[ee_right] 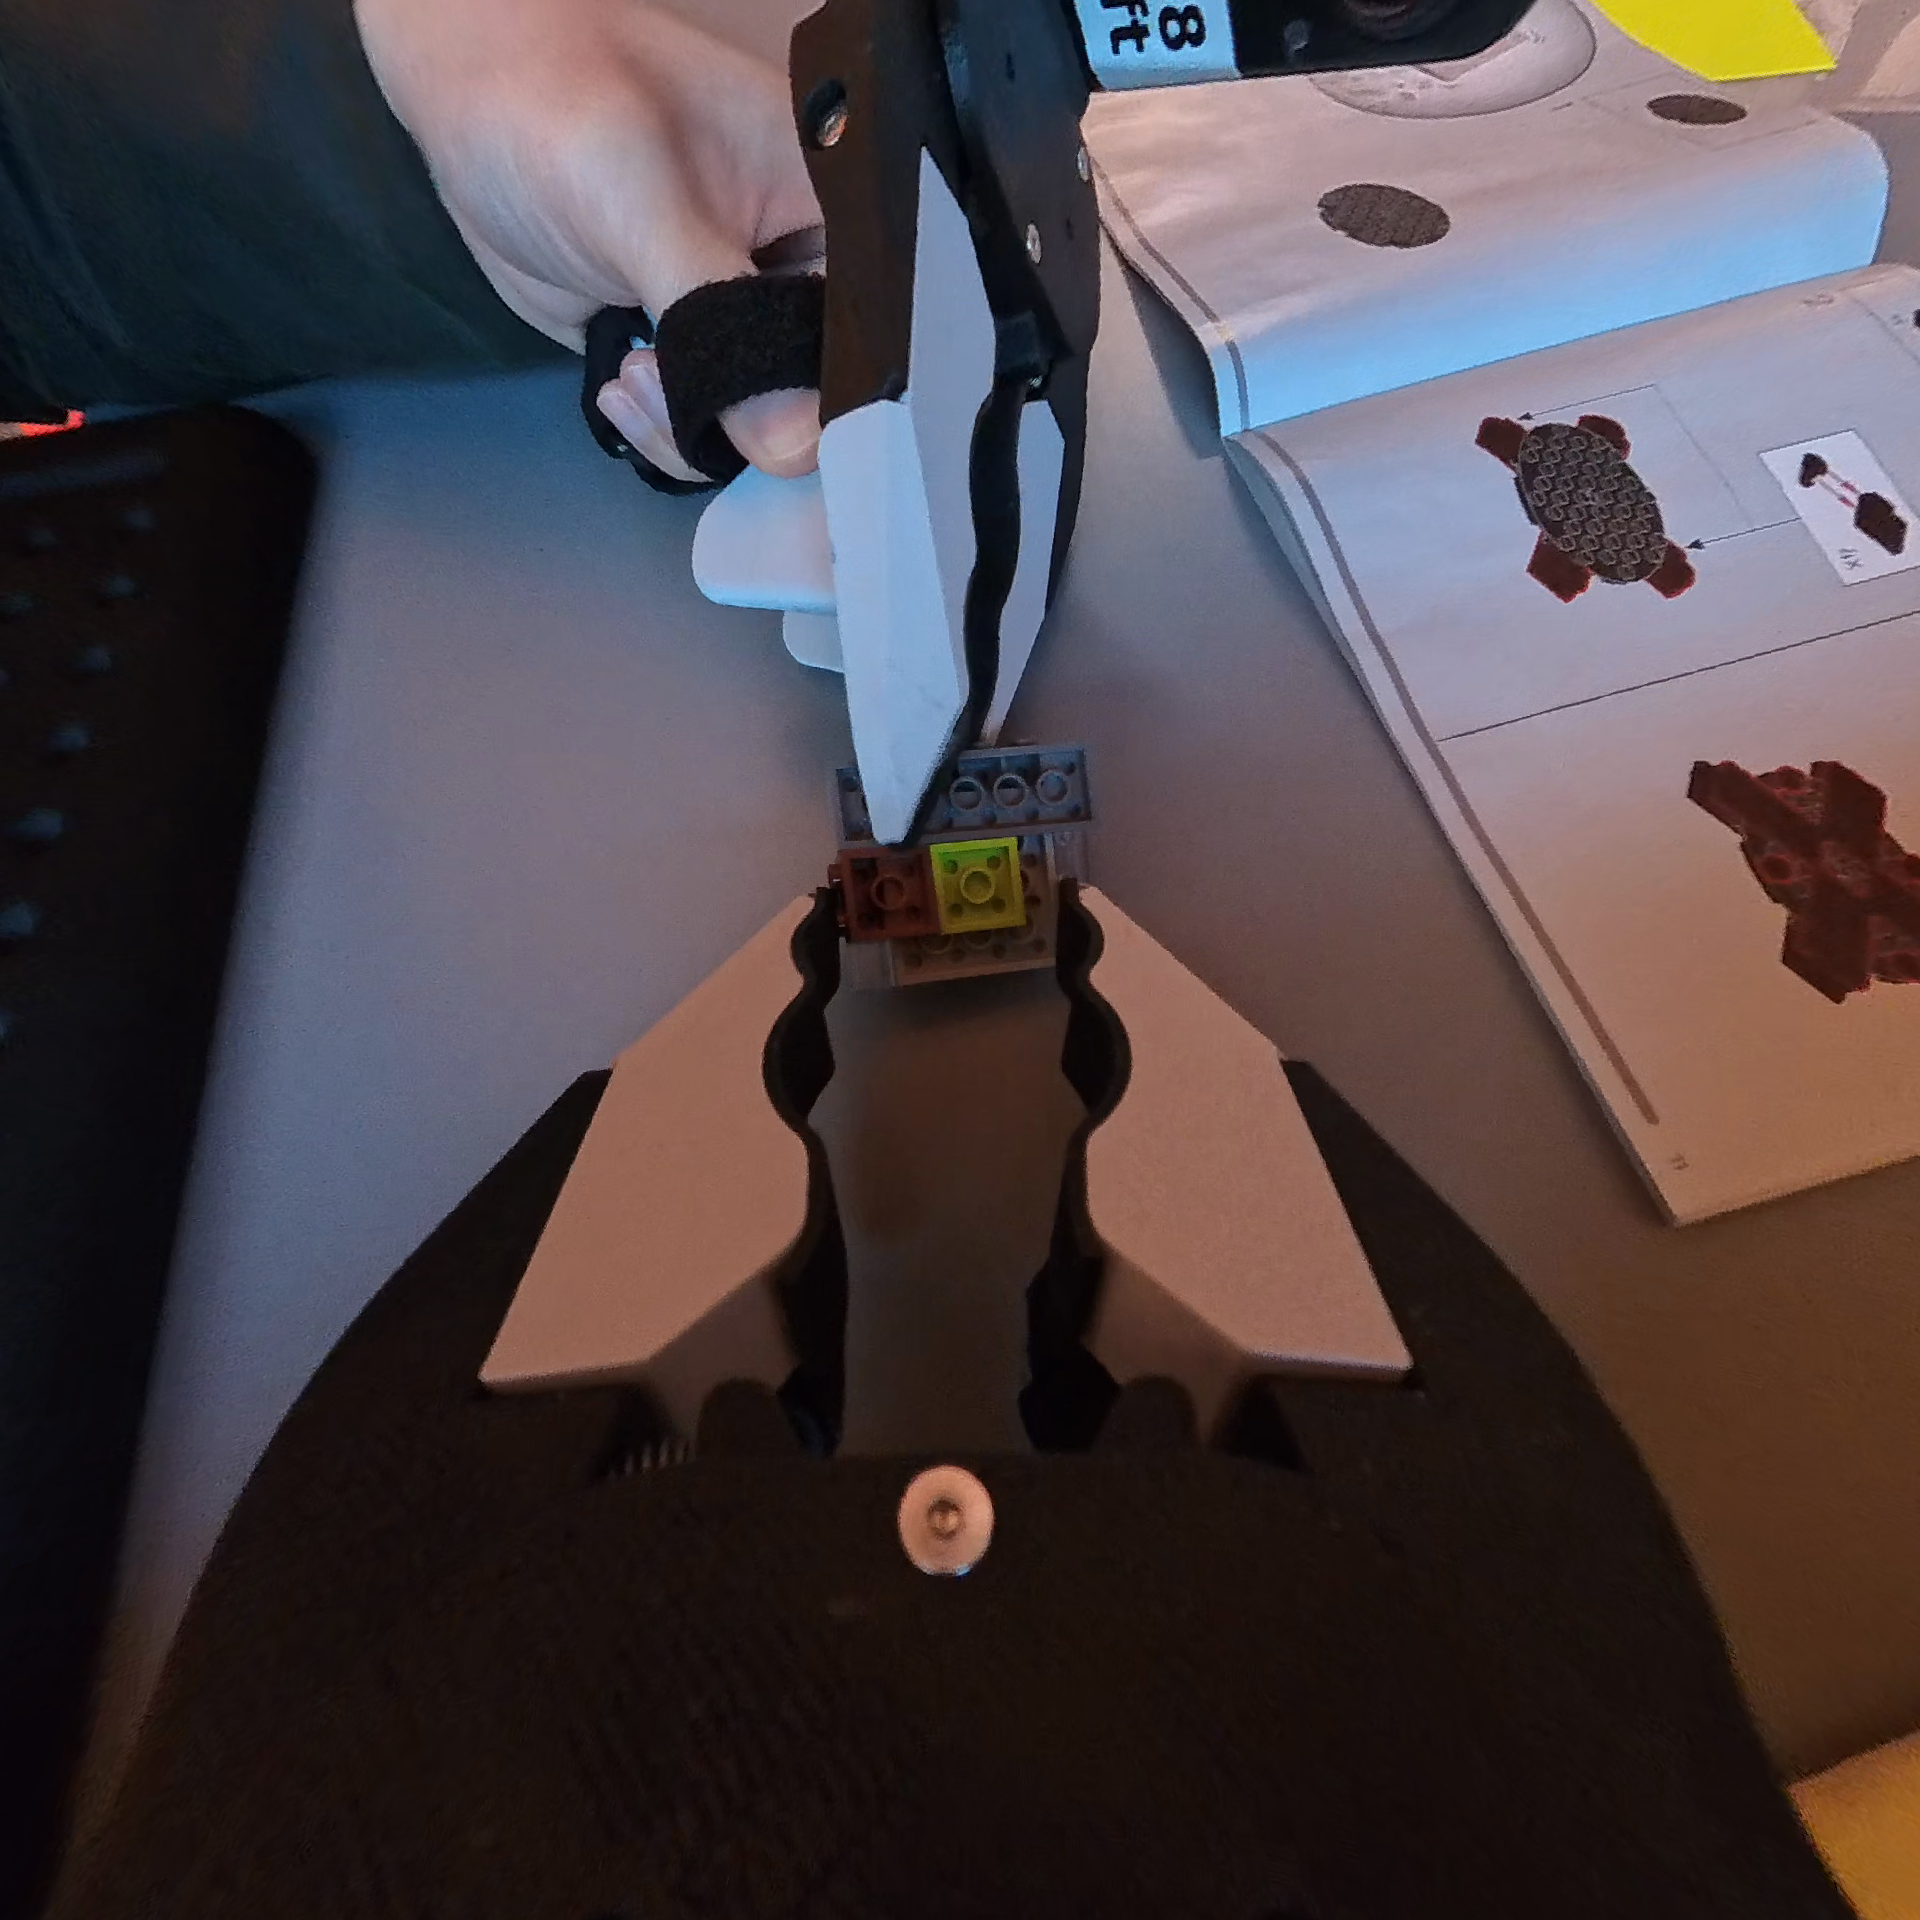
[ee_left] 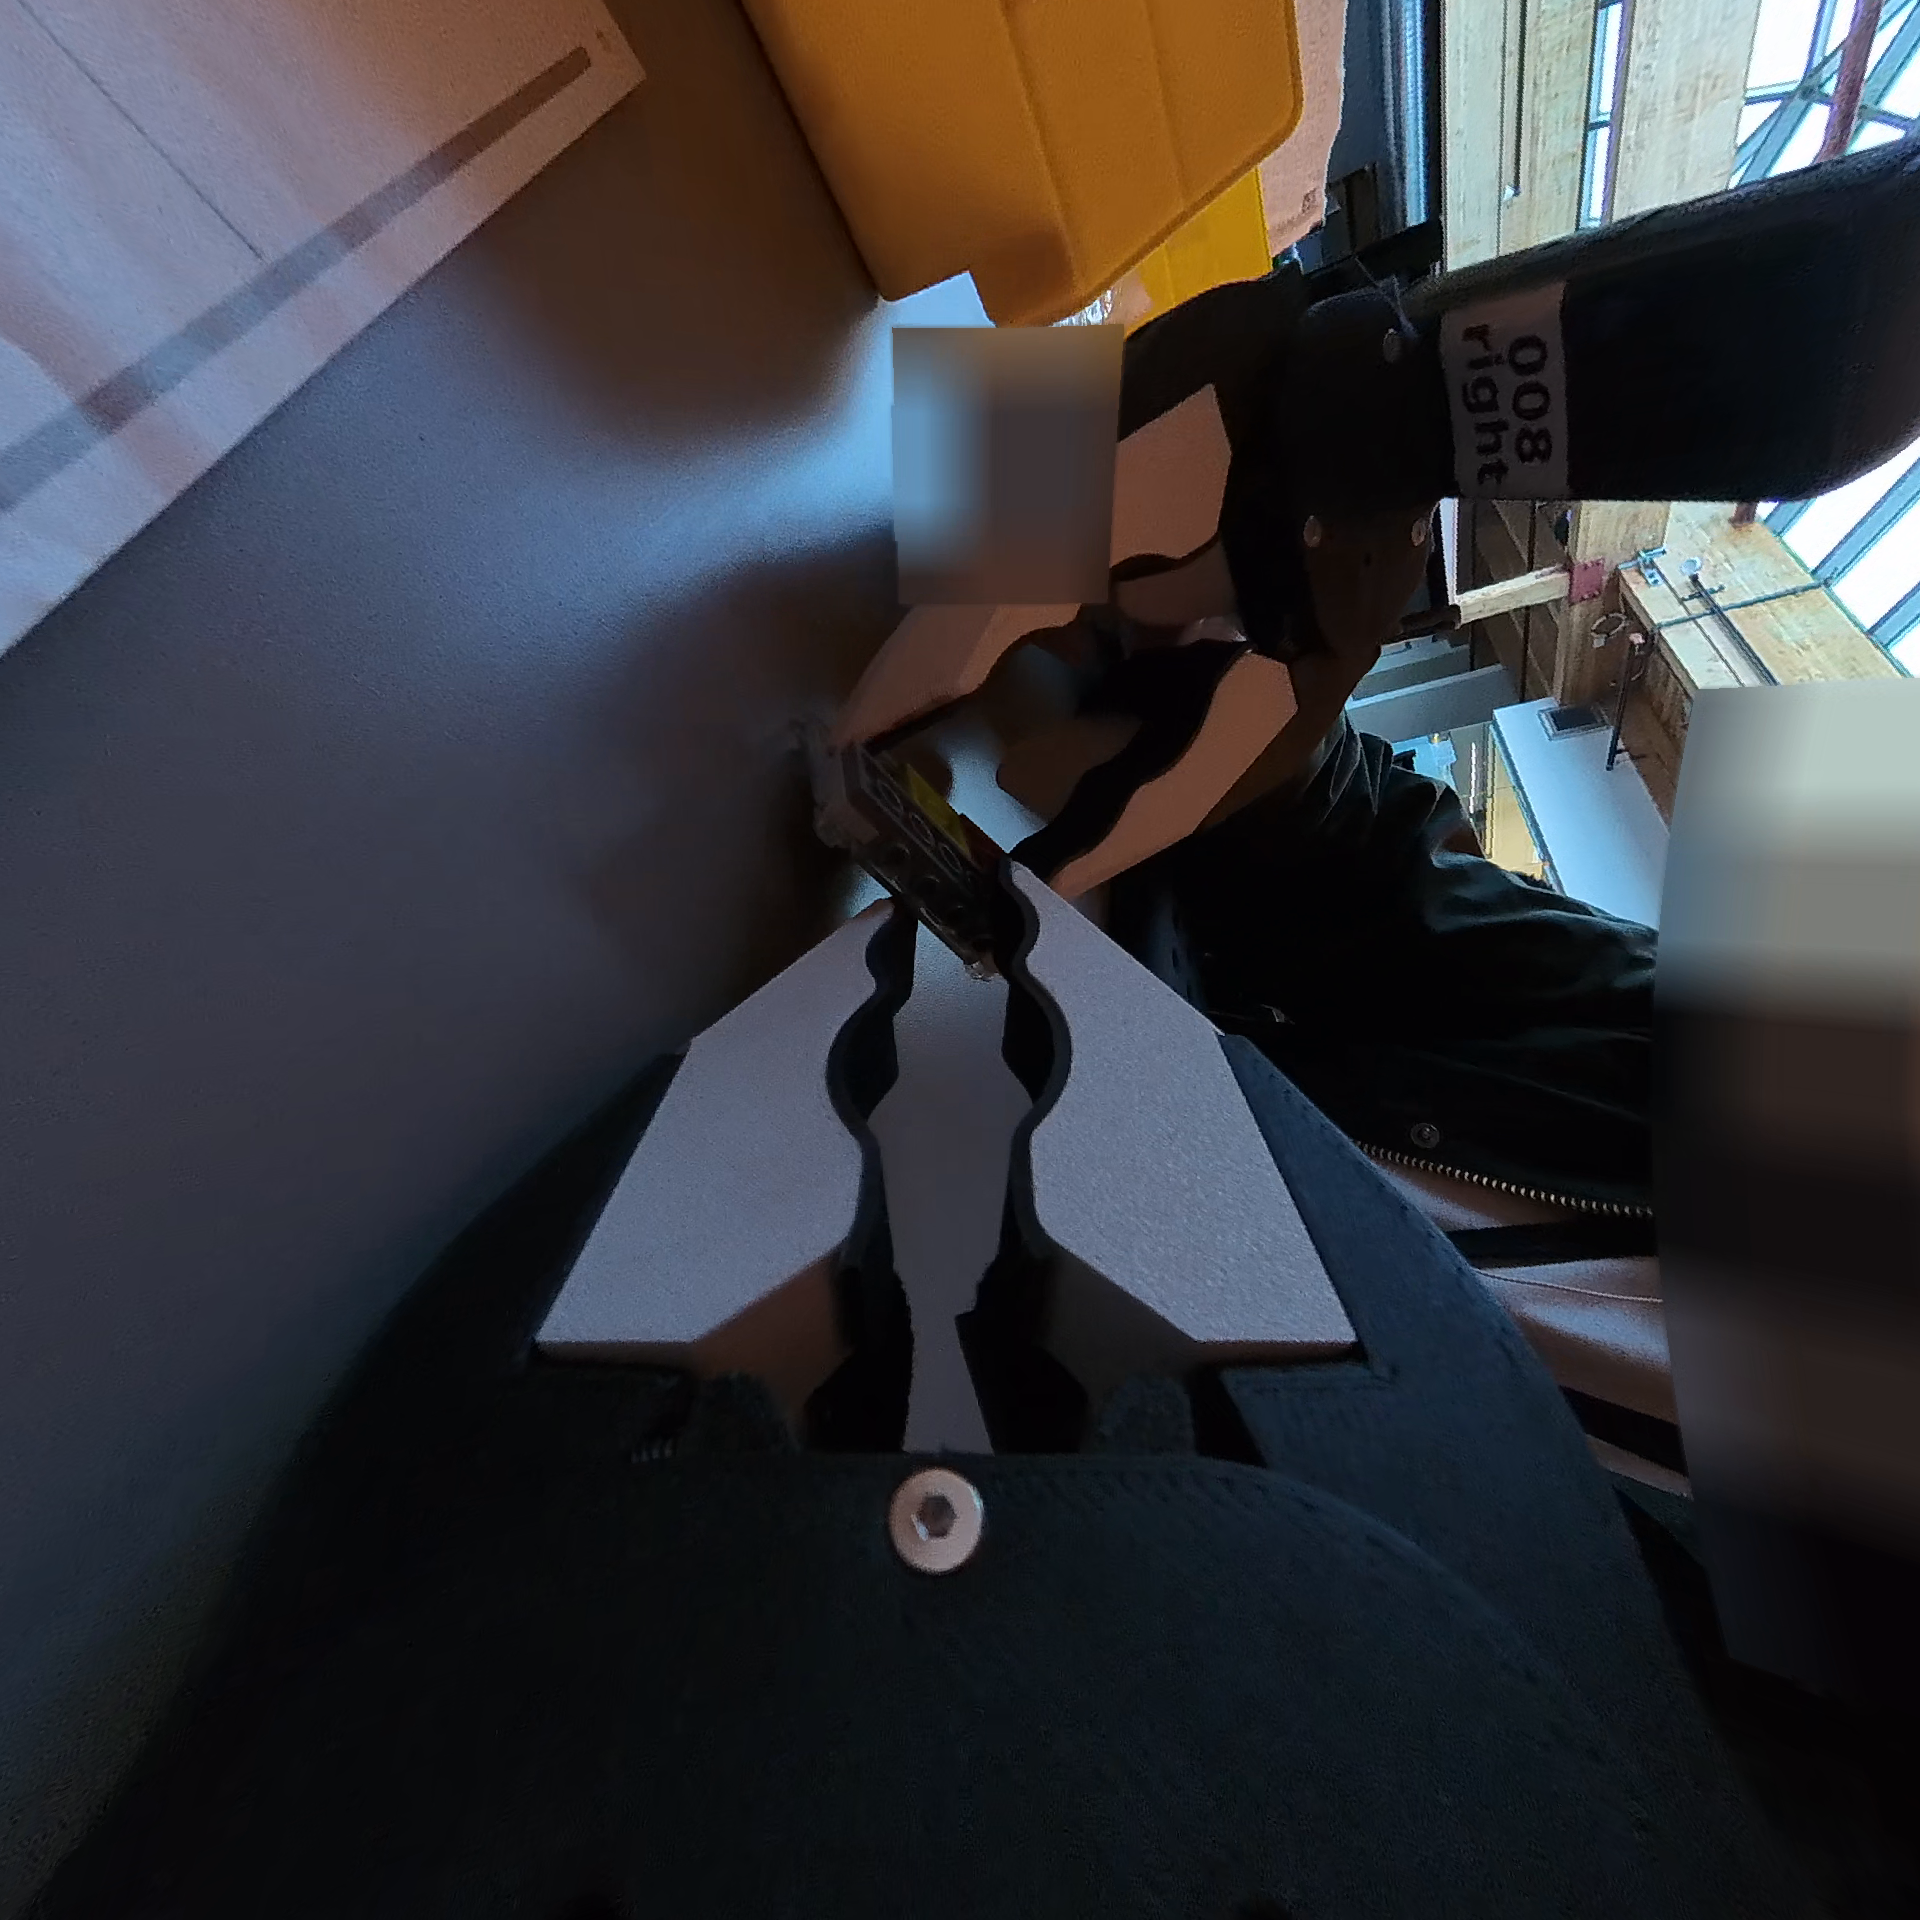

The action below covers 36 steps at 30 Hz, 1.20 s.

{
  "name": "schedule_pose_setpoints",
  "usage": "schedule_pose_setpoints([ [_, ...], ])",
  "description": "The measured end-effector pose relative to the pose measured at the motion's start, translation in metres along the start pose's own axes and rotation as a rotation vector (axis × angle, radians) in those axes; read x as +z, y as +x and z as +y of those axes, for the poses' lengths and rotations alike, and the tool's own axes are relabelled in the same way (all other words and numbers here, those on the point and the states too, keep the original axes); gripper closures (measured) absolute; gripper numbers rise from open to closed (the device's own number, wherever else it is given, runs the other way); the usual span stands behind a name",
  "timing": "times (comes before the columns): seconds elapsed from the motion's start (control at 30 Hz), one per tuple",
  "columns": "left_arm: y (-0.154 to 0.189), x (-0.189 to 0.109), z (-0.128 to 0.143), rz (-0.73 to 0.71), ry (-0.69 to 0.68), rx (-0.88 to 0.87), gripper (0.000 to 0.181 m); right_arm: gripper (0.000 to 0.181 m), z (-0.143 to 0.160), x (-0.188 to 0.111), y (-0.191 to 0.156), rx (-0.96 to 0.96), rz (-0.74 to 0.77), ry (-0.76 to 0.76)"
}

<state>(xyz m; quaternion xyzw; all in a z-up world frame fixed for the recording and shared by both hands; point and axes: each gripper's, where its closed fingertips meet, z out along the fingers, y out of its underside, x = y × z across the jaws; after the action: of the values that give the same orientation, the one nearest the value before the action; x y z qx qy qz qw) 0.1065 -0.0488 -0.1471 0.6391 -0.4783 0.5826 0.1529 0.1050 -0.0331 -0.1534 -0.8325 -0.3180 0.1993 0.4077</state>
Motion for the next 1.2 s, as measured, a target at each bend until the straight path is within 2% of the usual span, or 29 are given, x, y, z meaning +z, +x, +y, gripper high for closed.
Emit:
schedule_pose_setpoints([
  [0.17, 0.0, 0.0, 0.002, -0.022, -0.019, 0.02, 0.169, 0.14, -0.001, -0.001, -0.001, 0.028, -0.034, 0.006],
  [0.2, -0.004, -0.003, 0.007, -0.053, -0.049, 0.057, 0.173, 0.165, -0.005, -0.007, 0.005, 0.055, -0.014, 0.048],
  [0.23, -0.007, -0.004, 0.006, -0.086, -0.053, 0.117, 0.173, 0.181, -0.018, -0.019, 0.002, 0.094, -0.09, 0.169],
  [0.27, -0.008, -0.005, 0.002, -0.117, -0.027, 0.146, 0.173, 0.181, -0.024, -0.026, 0.001, 0.207, -0.166, 0.214],
  [0.3, -0.008, -0.004, 0.0, -0.119, -0.019, 0.137, 0.173, 0.181, -0.021, -0.026, 0.0, 0.193, -0.17, 0.195],
  [0.4, -0.008, -0.003, -0.002, -0.097, -0.015, 0.106, 0.173, 0.181, 0.005, -0.008, -0.005, 0.007, -0.078, -0.003],
  [0.53, -0.006, -0.004, -0.001, -0.075, -0.008, 0.077, 0.173, 0.181, 0.003, -0.006, -0.009, -0.021, -0.082, 0.011],
  [0.63, 0.001, -0.004, 0.003, 0.021, -0.012, -0.008, 0.173, 0.181, -0.005, -0.013, -0.01, -0.031, -0.096, 0.075],
  [0.73, 0.007, -0.004, 0.005, 0.089, -0.039, -0.037, 0.171, 0.174, -0.008, -0.02, -0.002, -0.06, -0.044, 0.1],
  [0.83, 0.011, -0.007, 0.005, 0.071, -0.059, -0.01, 0.147, 0.167, -0.005, -0.019, 0.004, -0.069, -0.01, 0.084],
  [0.9, 0.009, -0.016, 0.002, -0.031, -0.055, 0.06, 0.134, 0.166, -0.004, -0.017, 0.003, -0.076, -0.008, 0.076],
  [1.0, 0.006, -0.05, -0.013, -0.273, -0.026, 0.275, 0.135, 0.166, -0.003, -0.015, 0.004, -0.102, 0.006, 0.06],
  [1.1, 0.003, -0.116, -0.058, -0.598, 0.233, 0.59, 0.138, 0.165, -0.004, -0.015, 0.007, -0.114, 0.024, 0.059],
  [1.2, -0.003, -0.178, -0.073, -0.836, 0.395, 0.7, 0.134, 0.165, -0.002, -0.015, 0.008, -0.121, 0.033, 0.051],
])
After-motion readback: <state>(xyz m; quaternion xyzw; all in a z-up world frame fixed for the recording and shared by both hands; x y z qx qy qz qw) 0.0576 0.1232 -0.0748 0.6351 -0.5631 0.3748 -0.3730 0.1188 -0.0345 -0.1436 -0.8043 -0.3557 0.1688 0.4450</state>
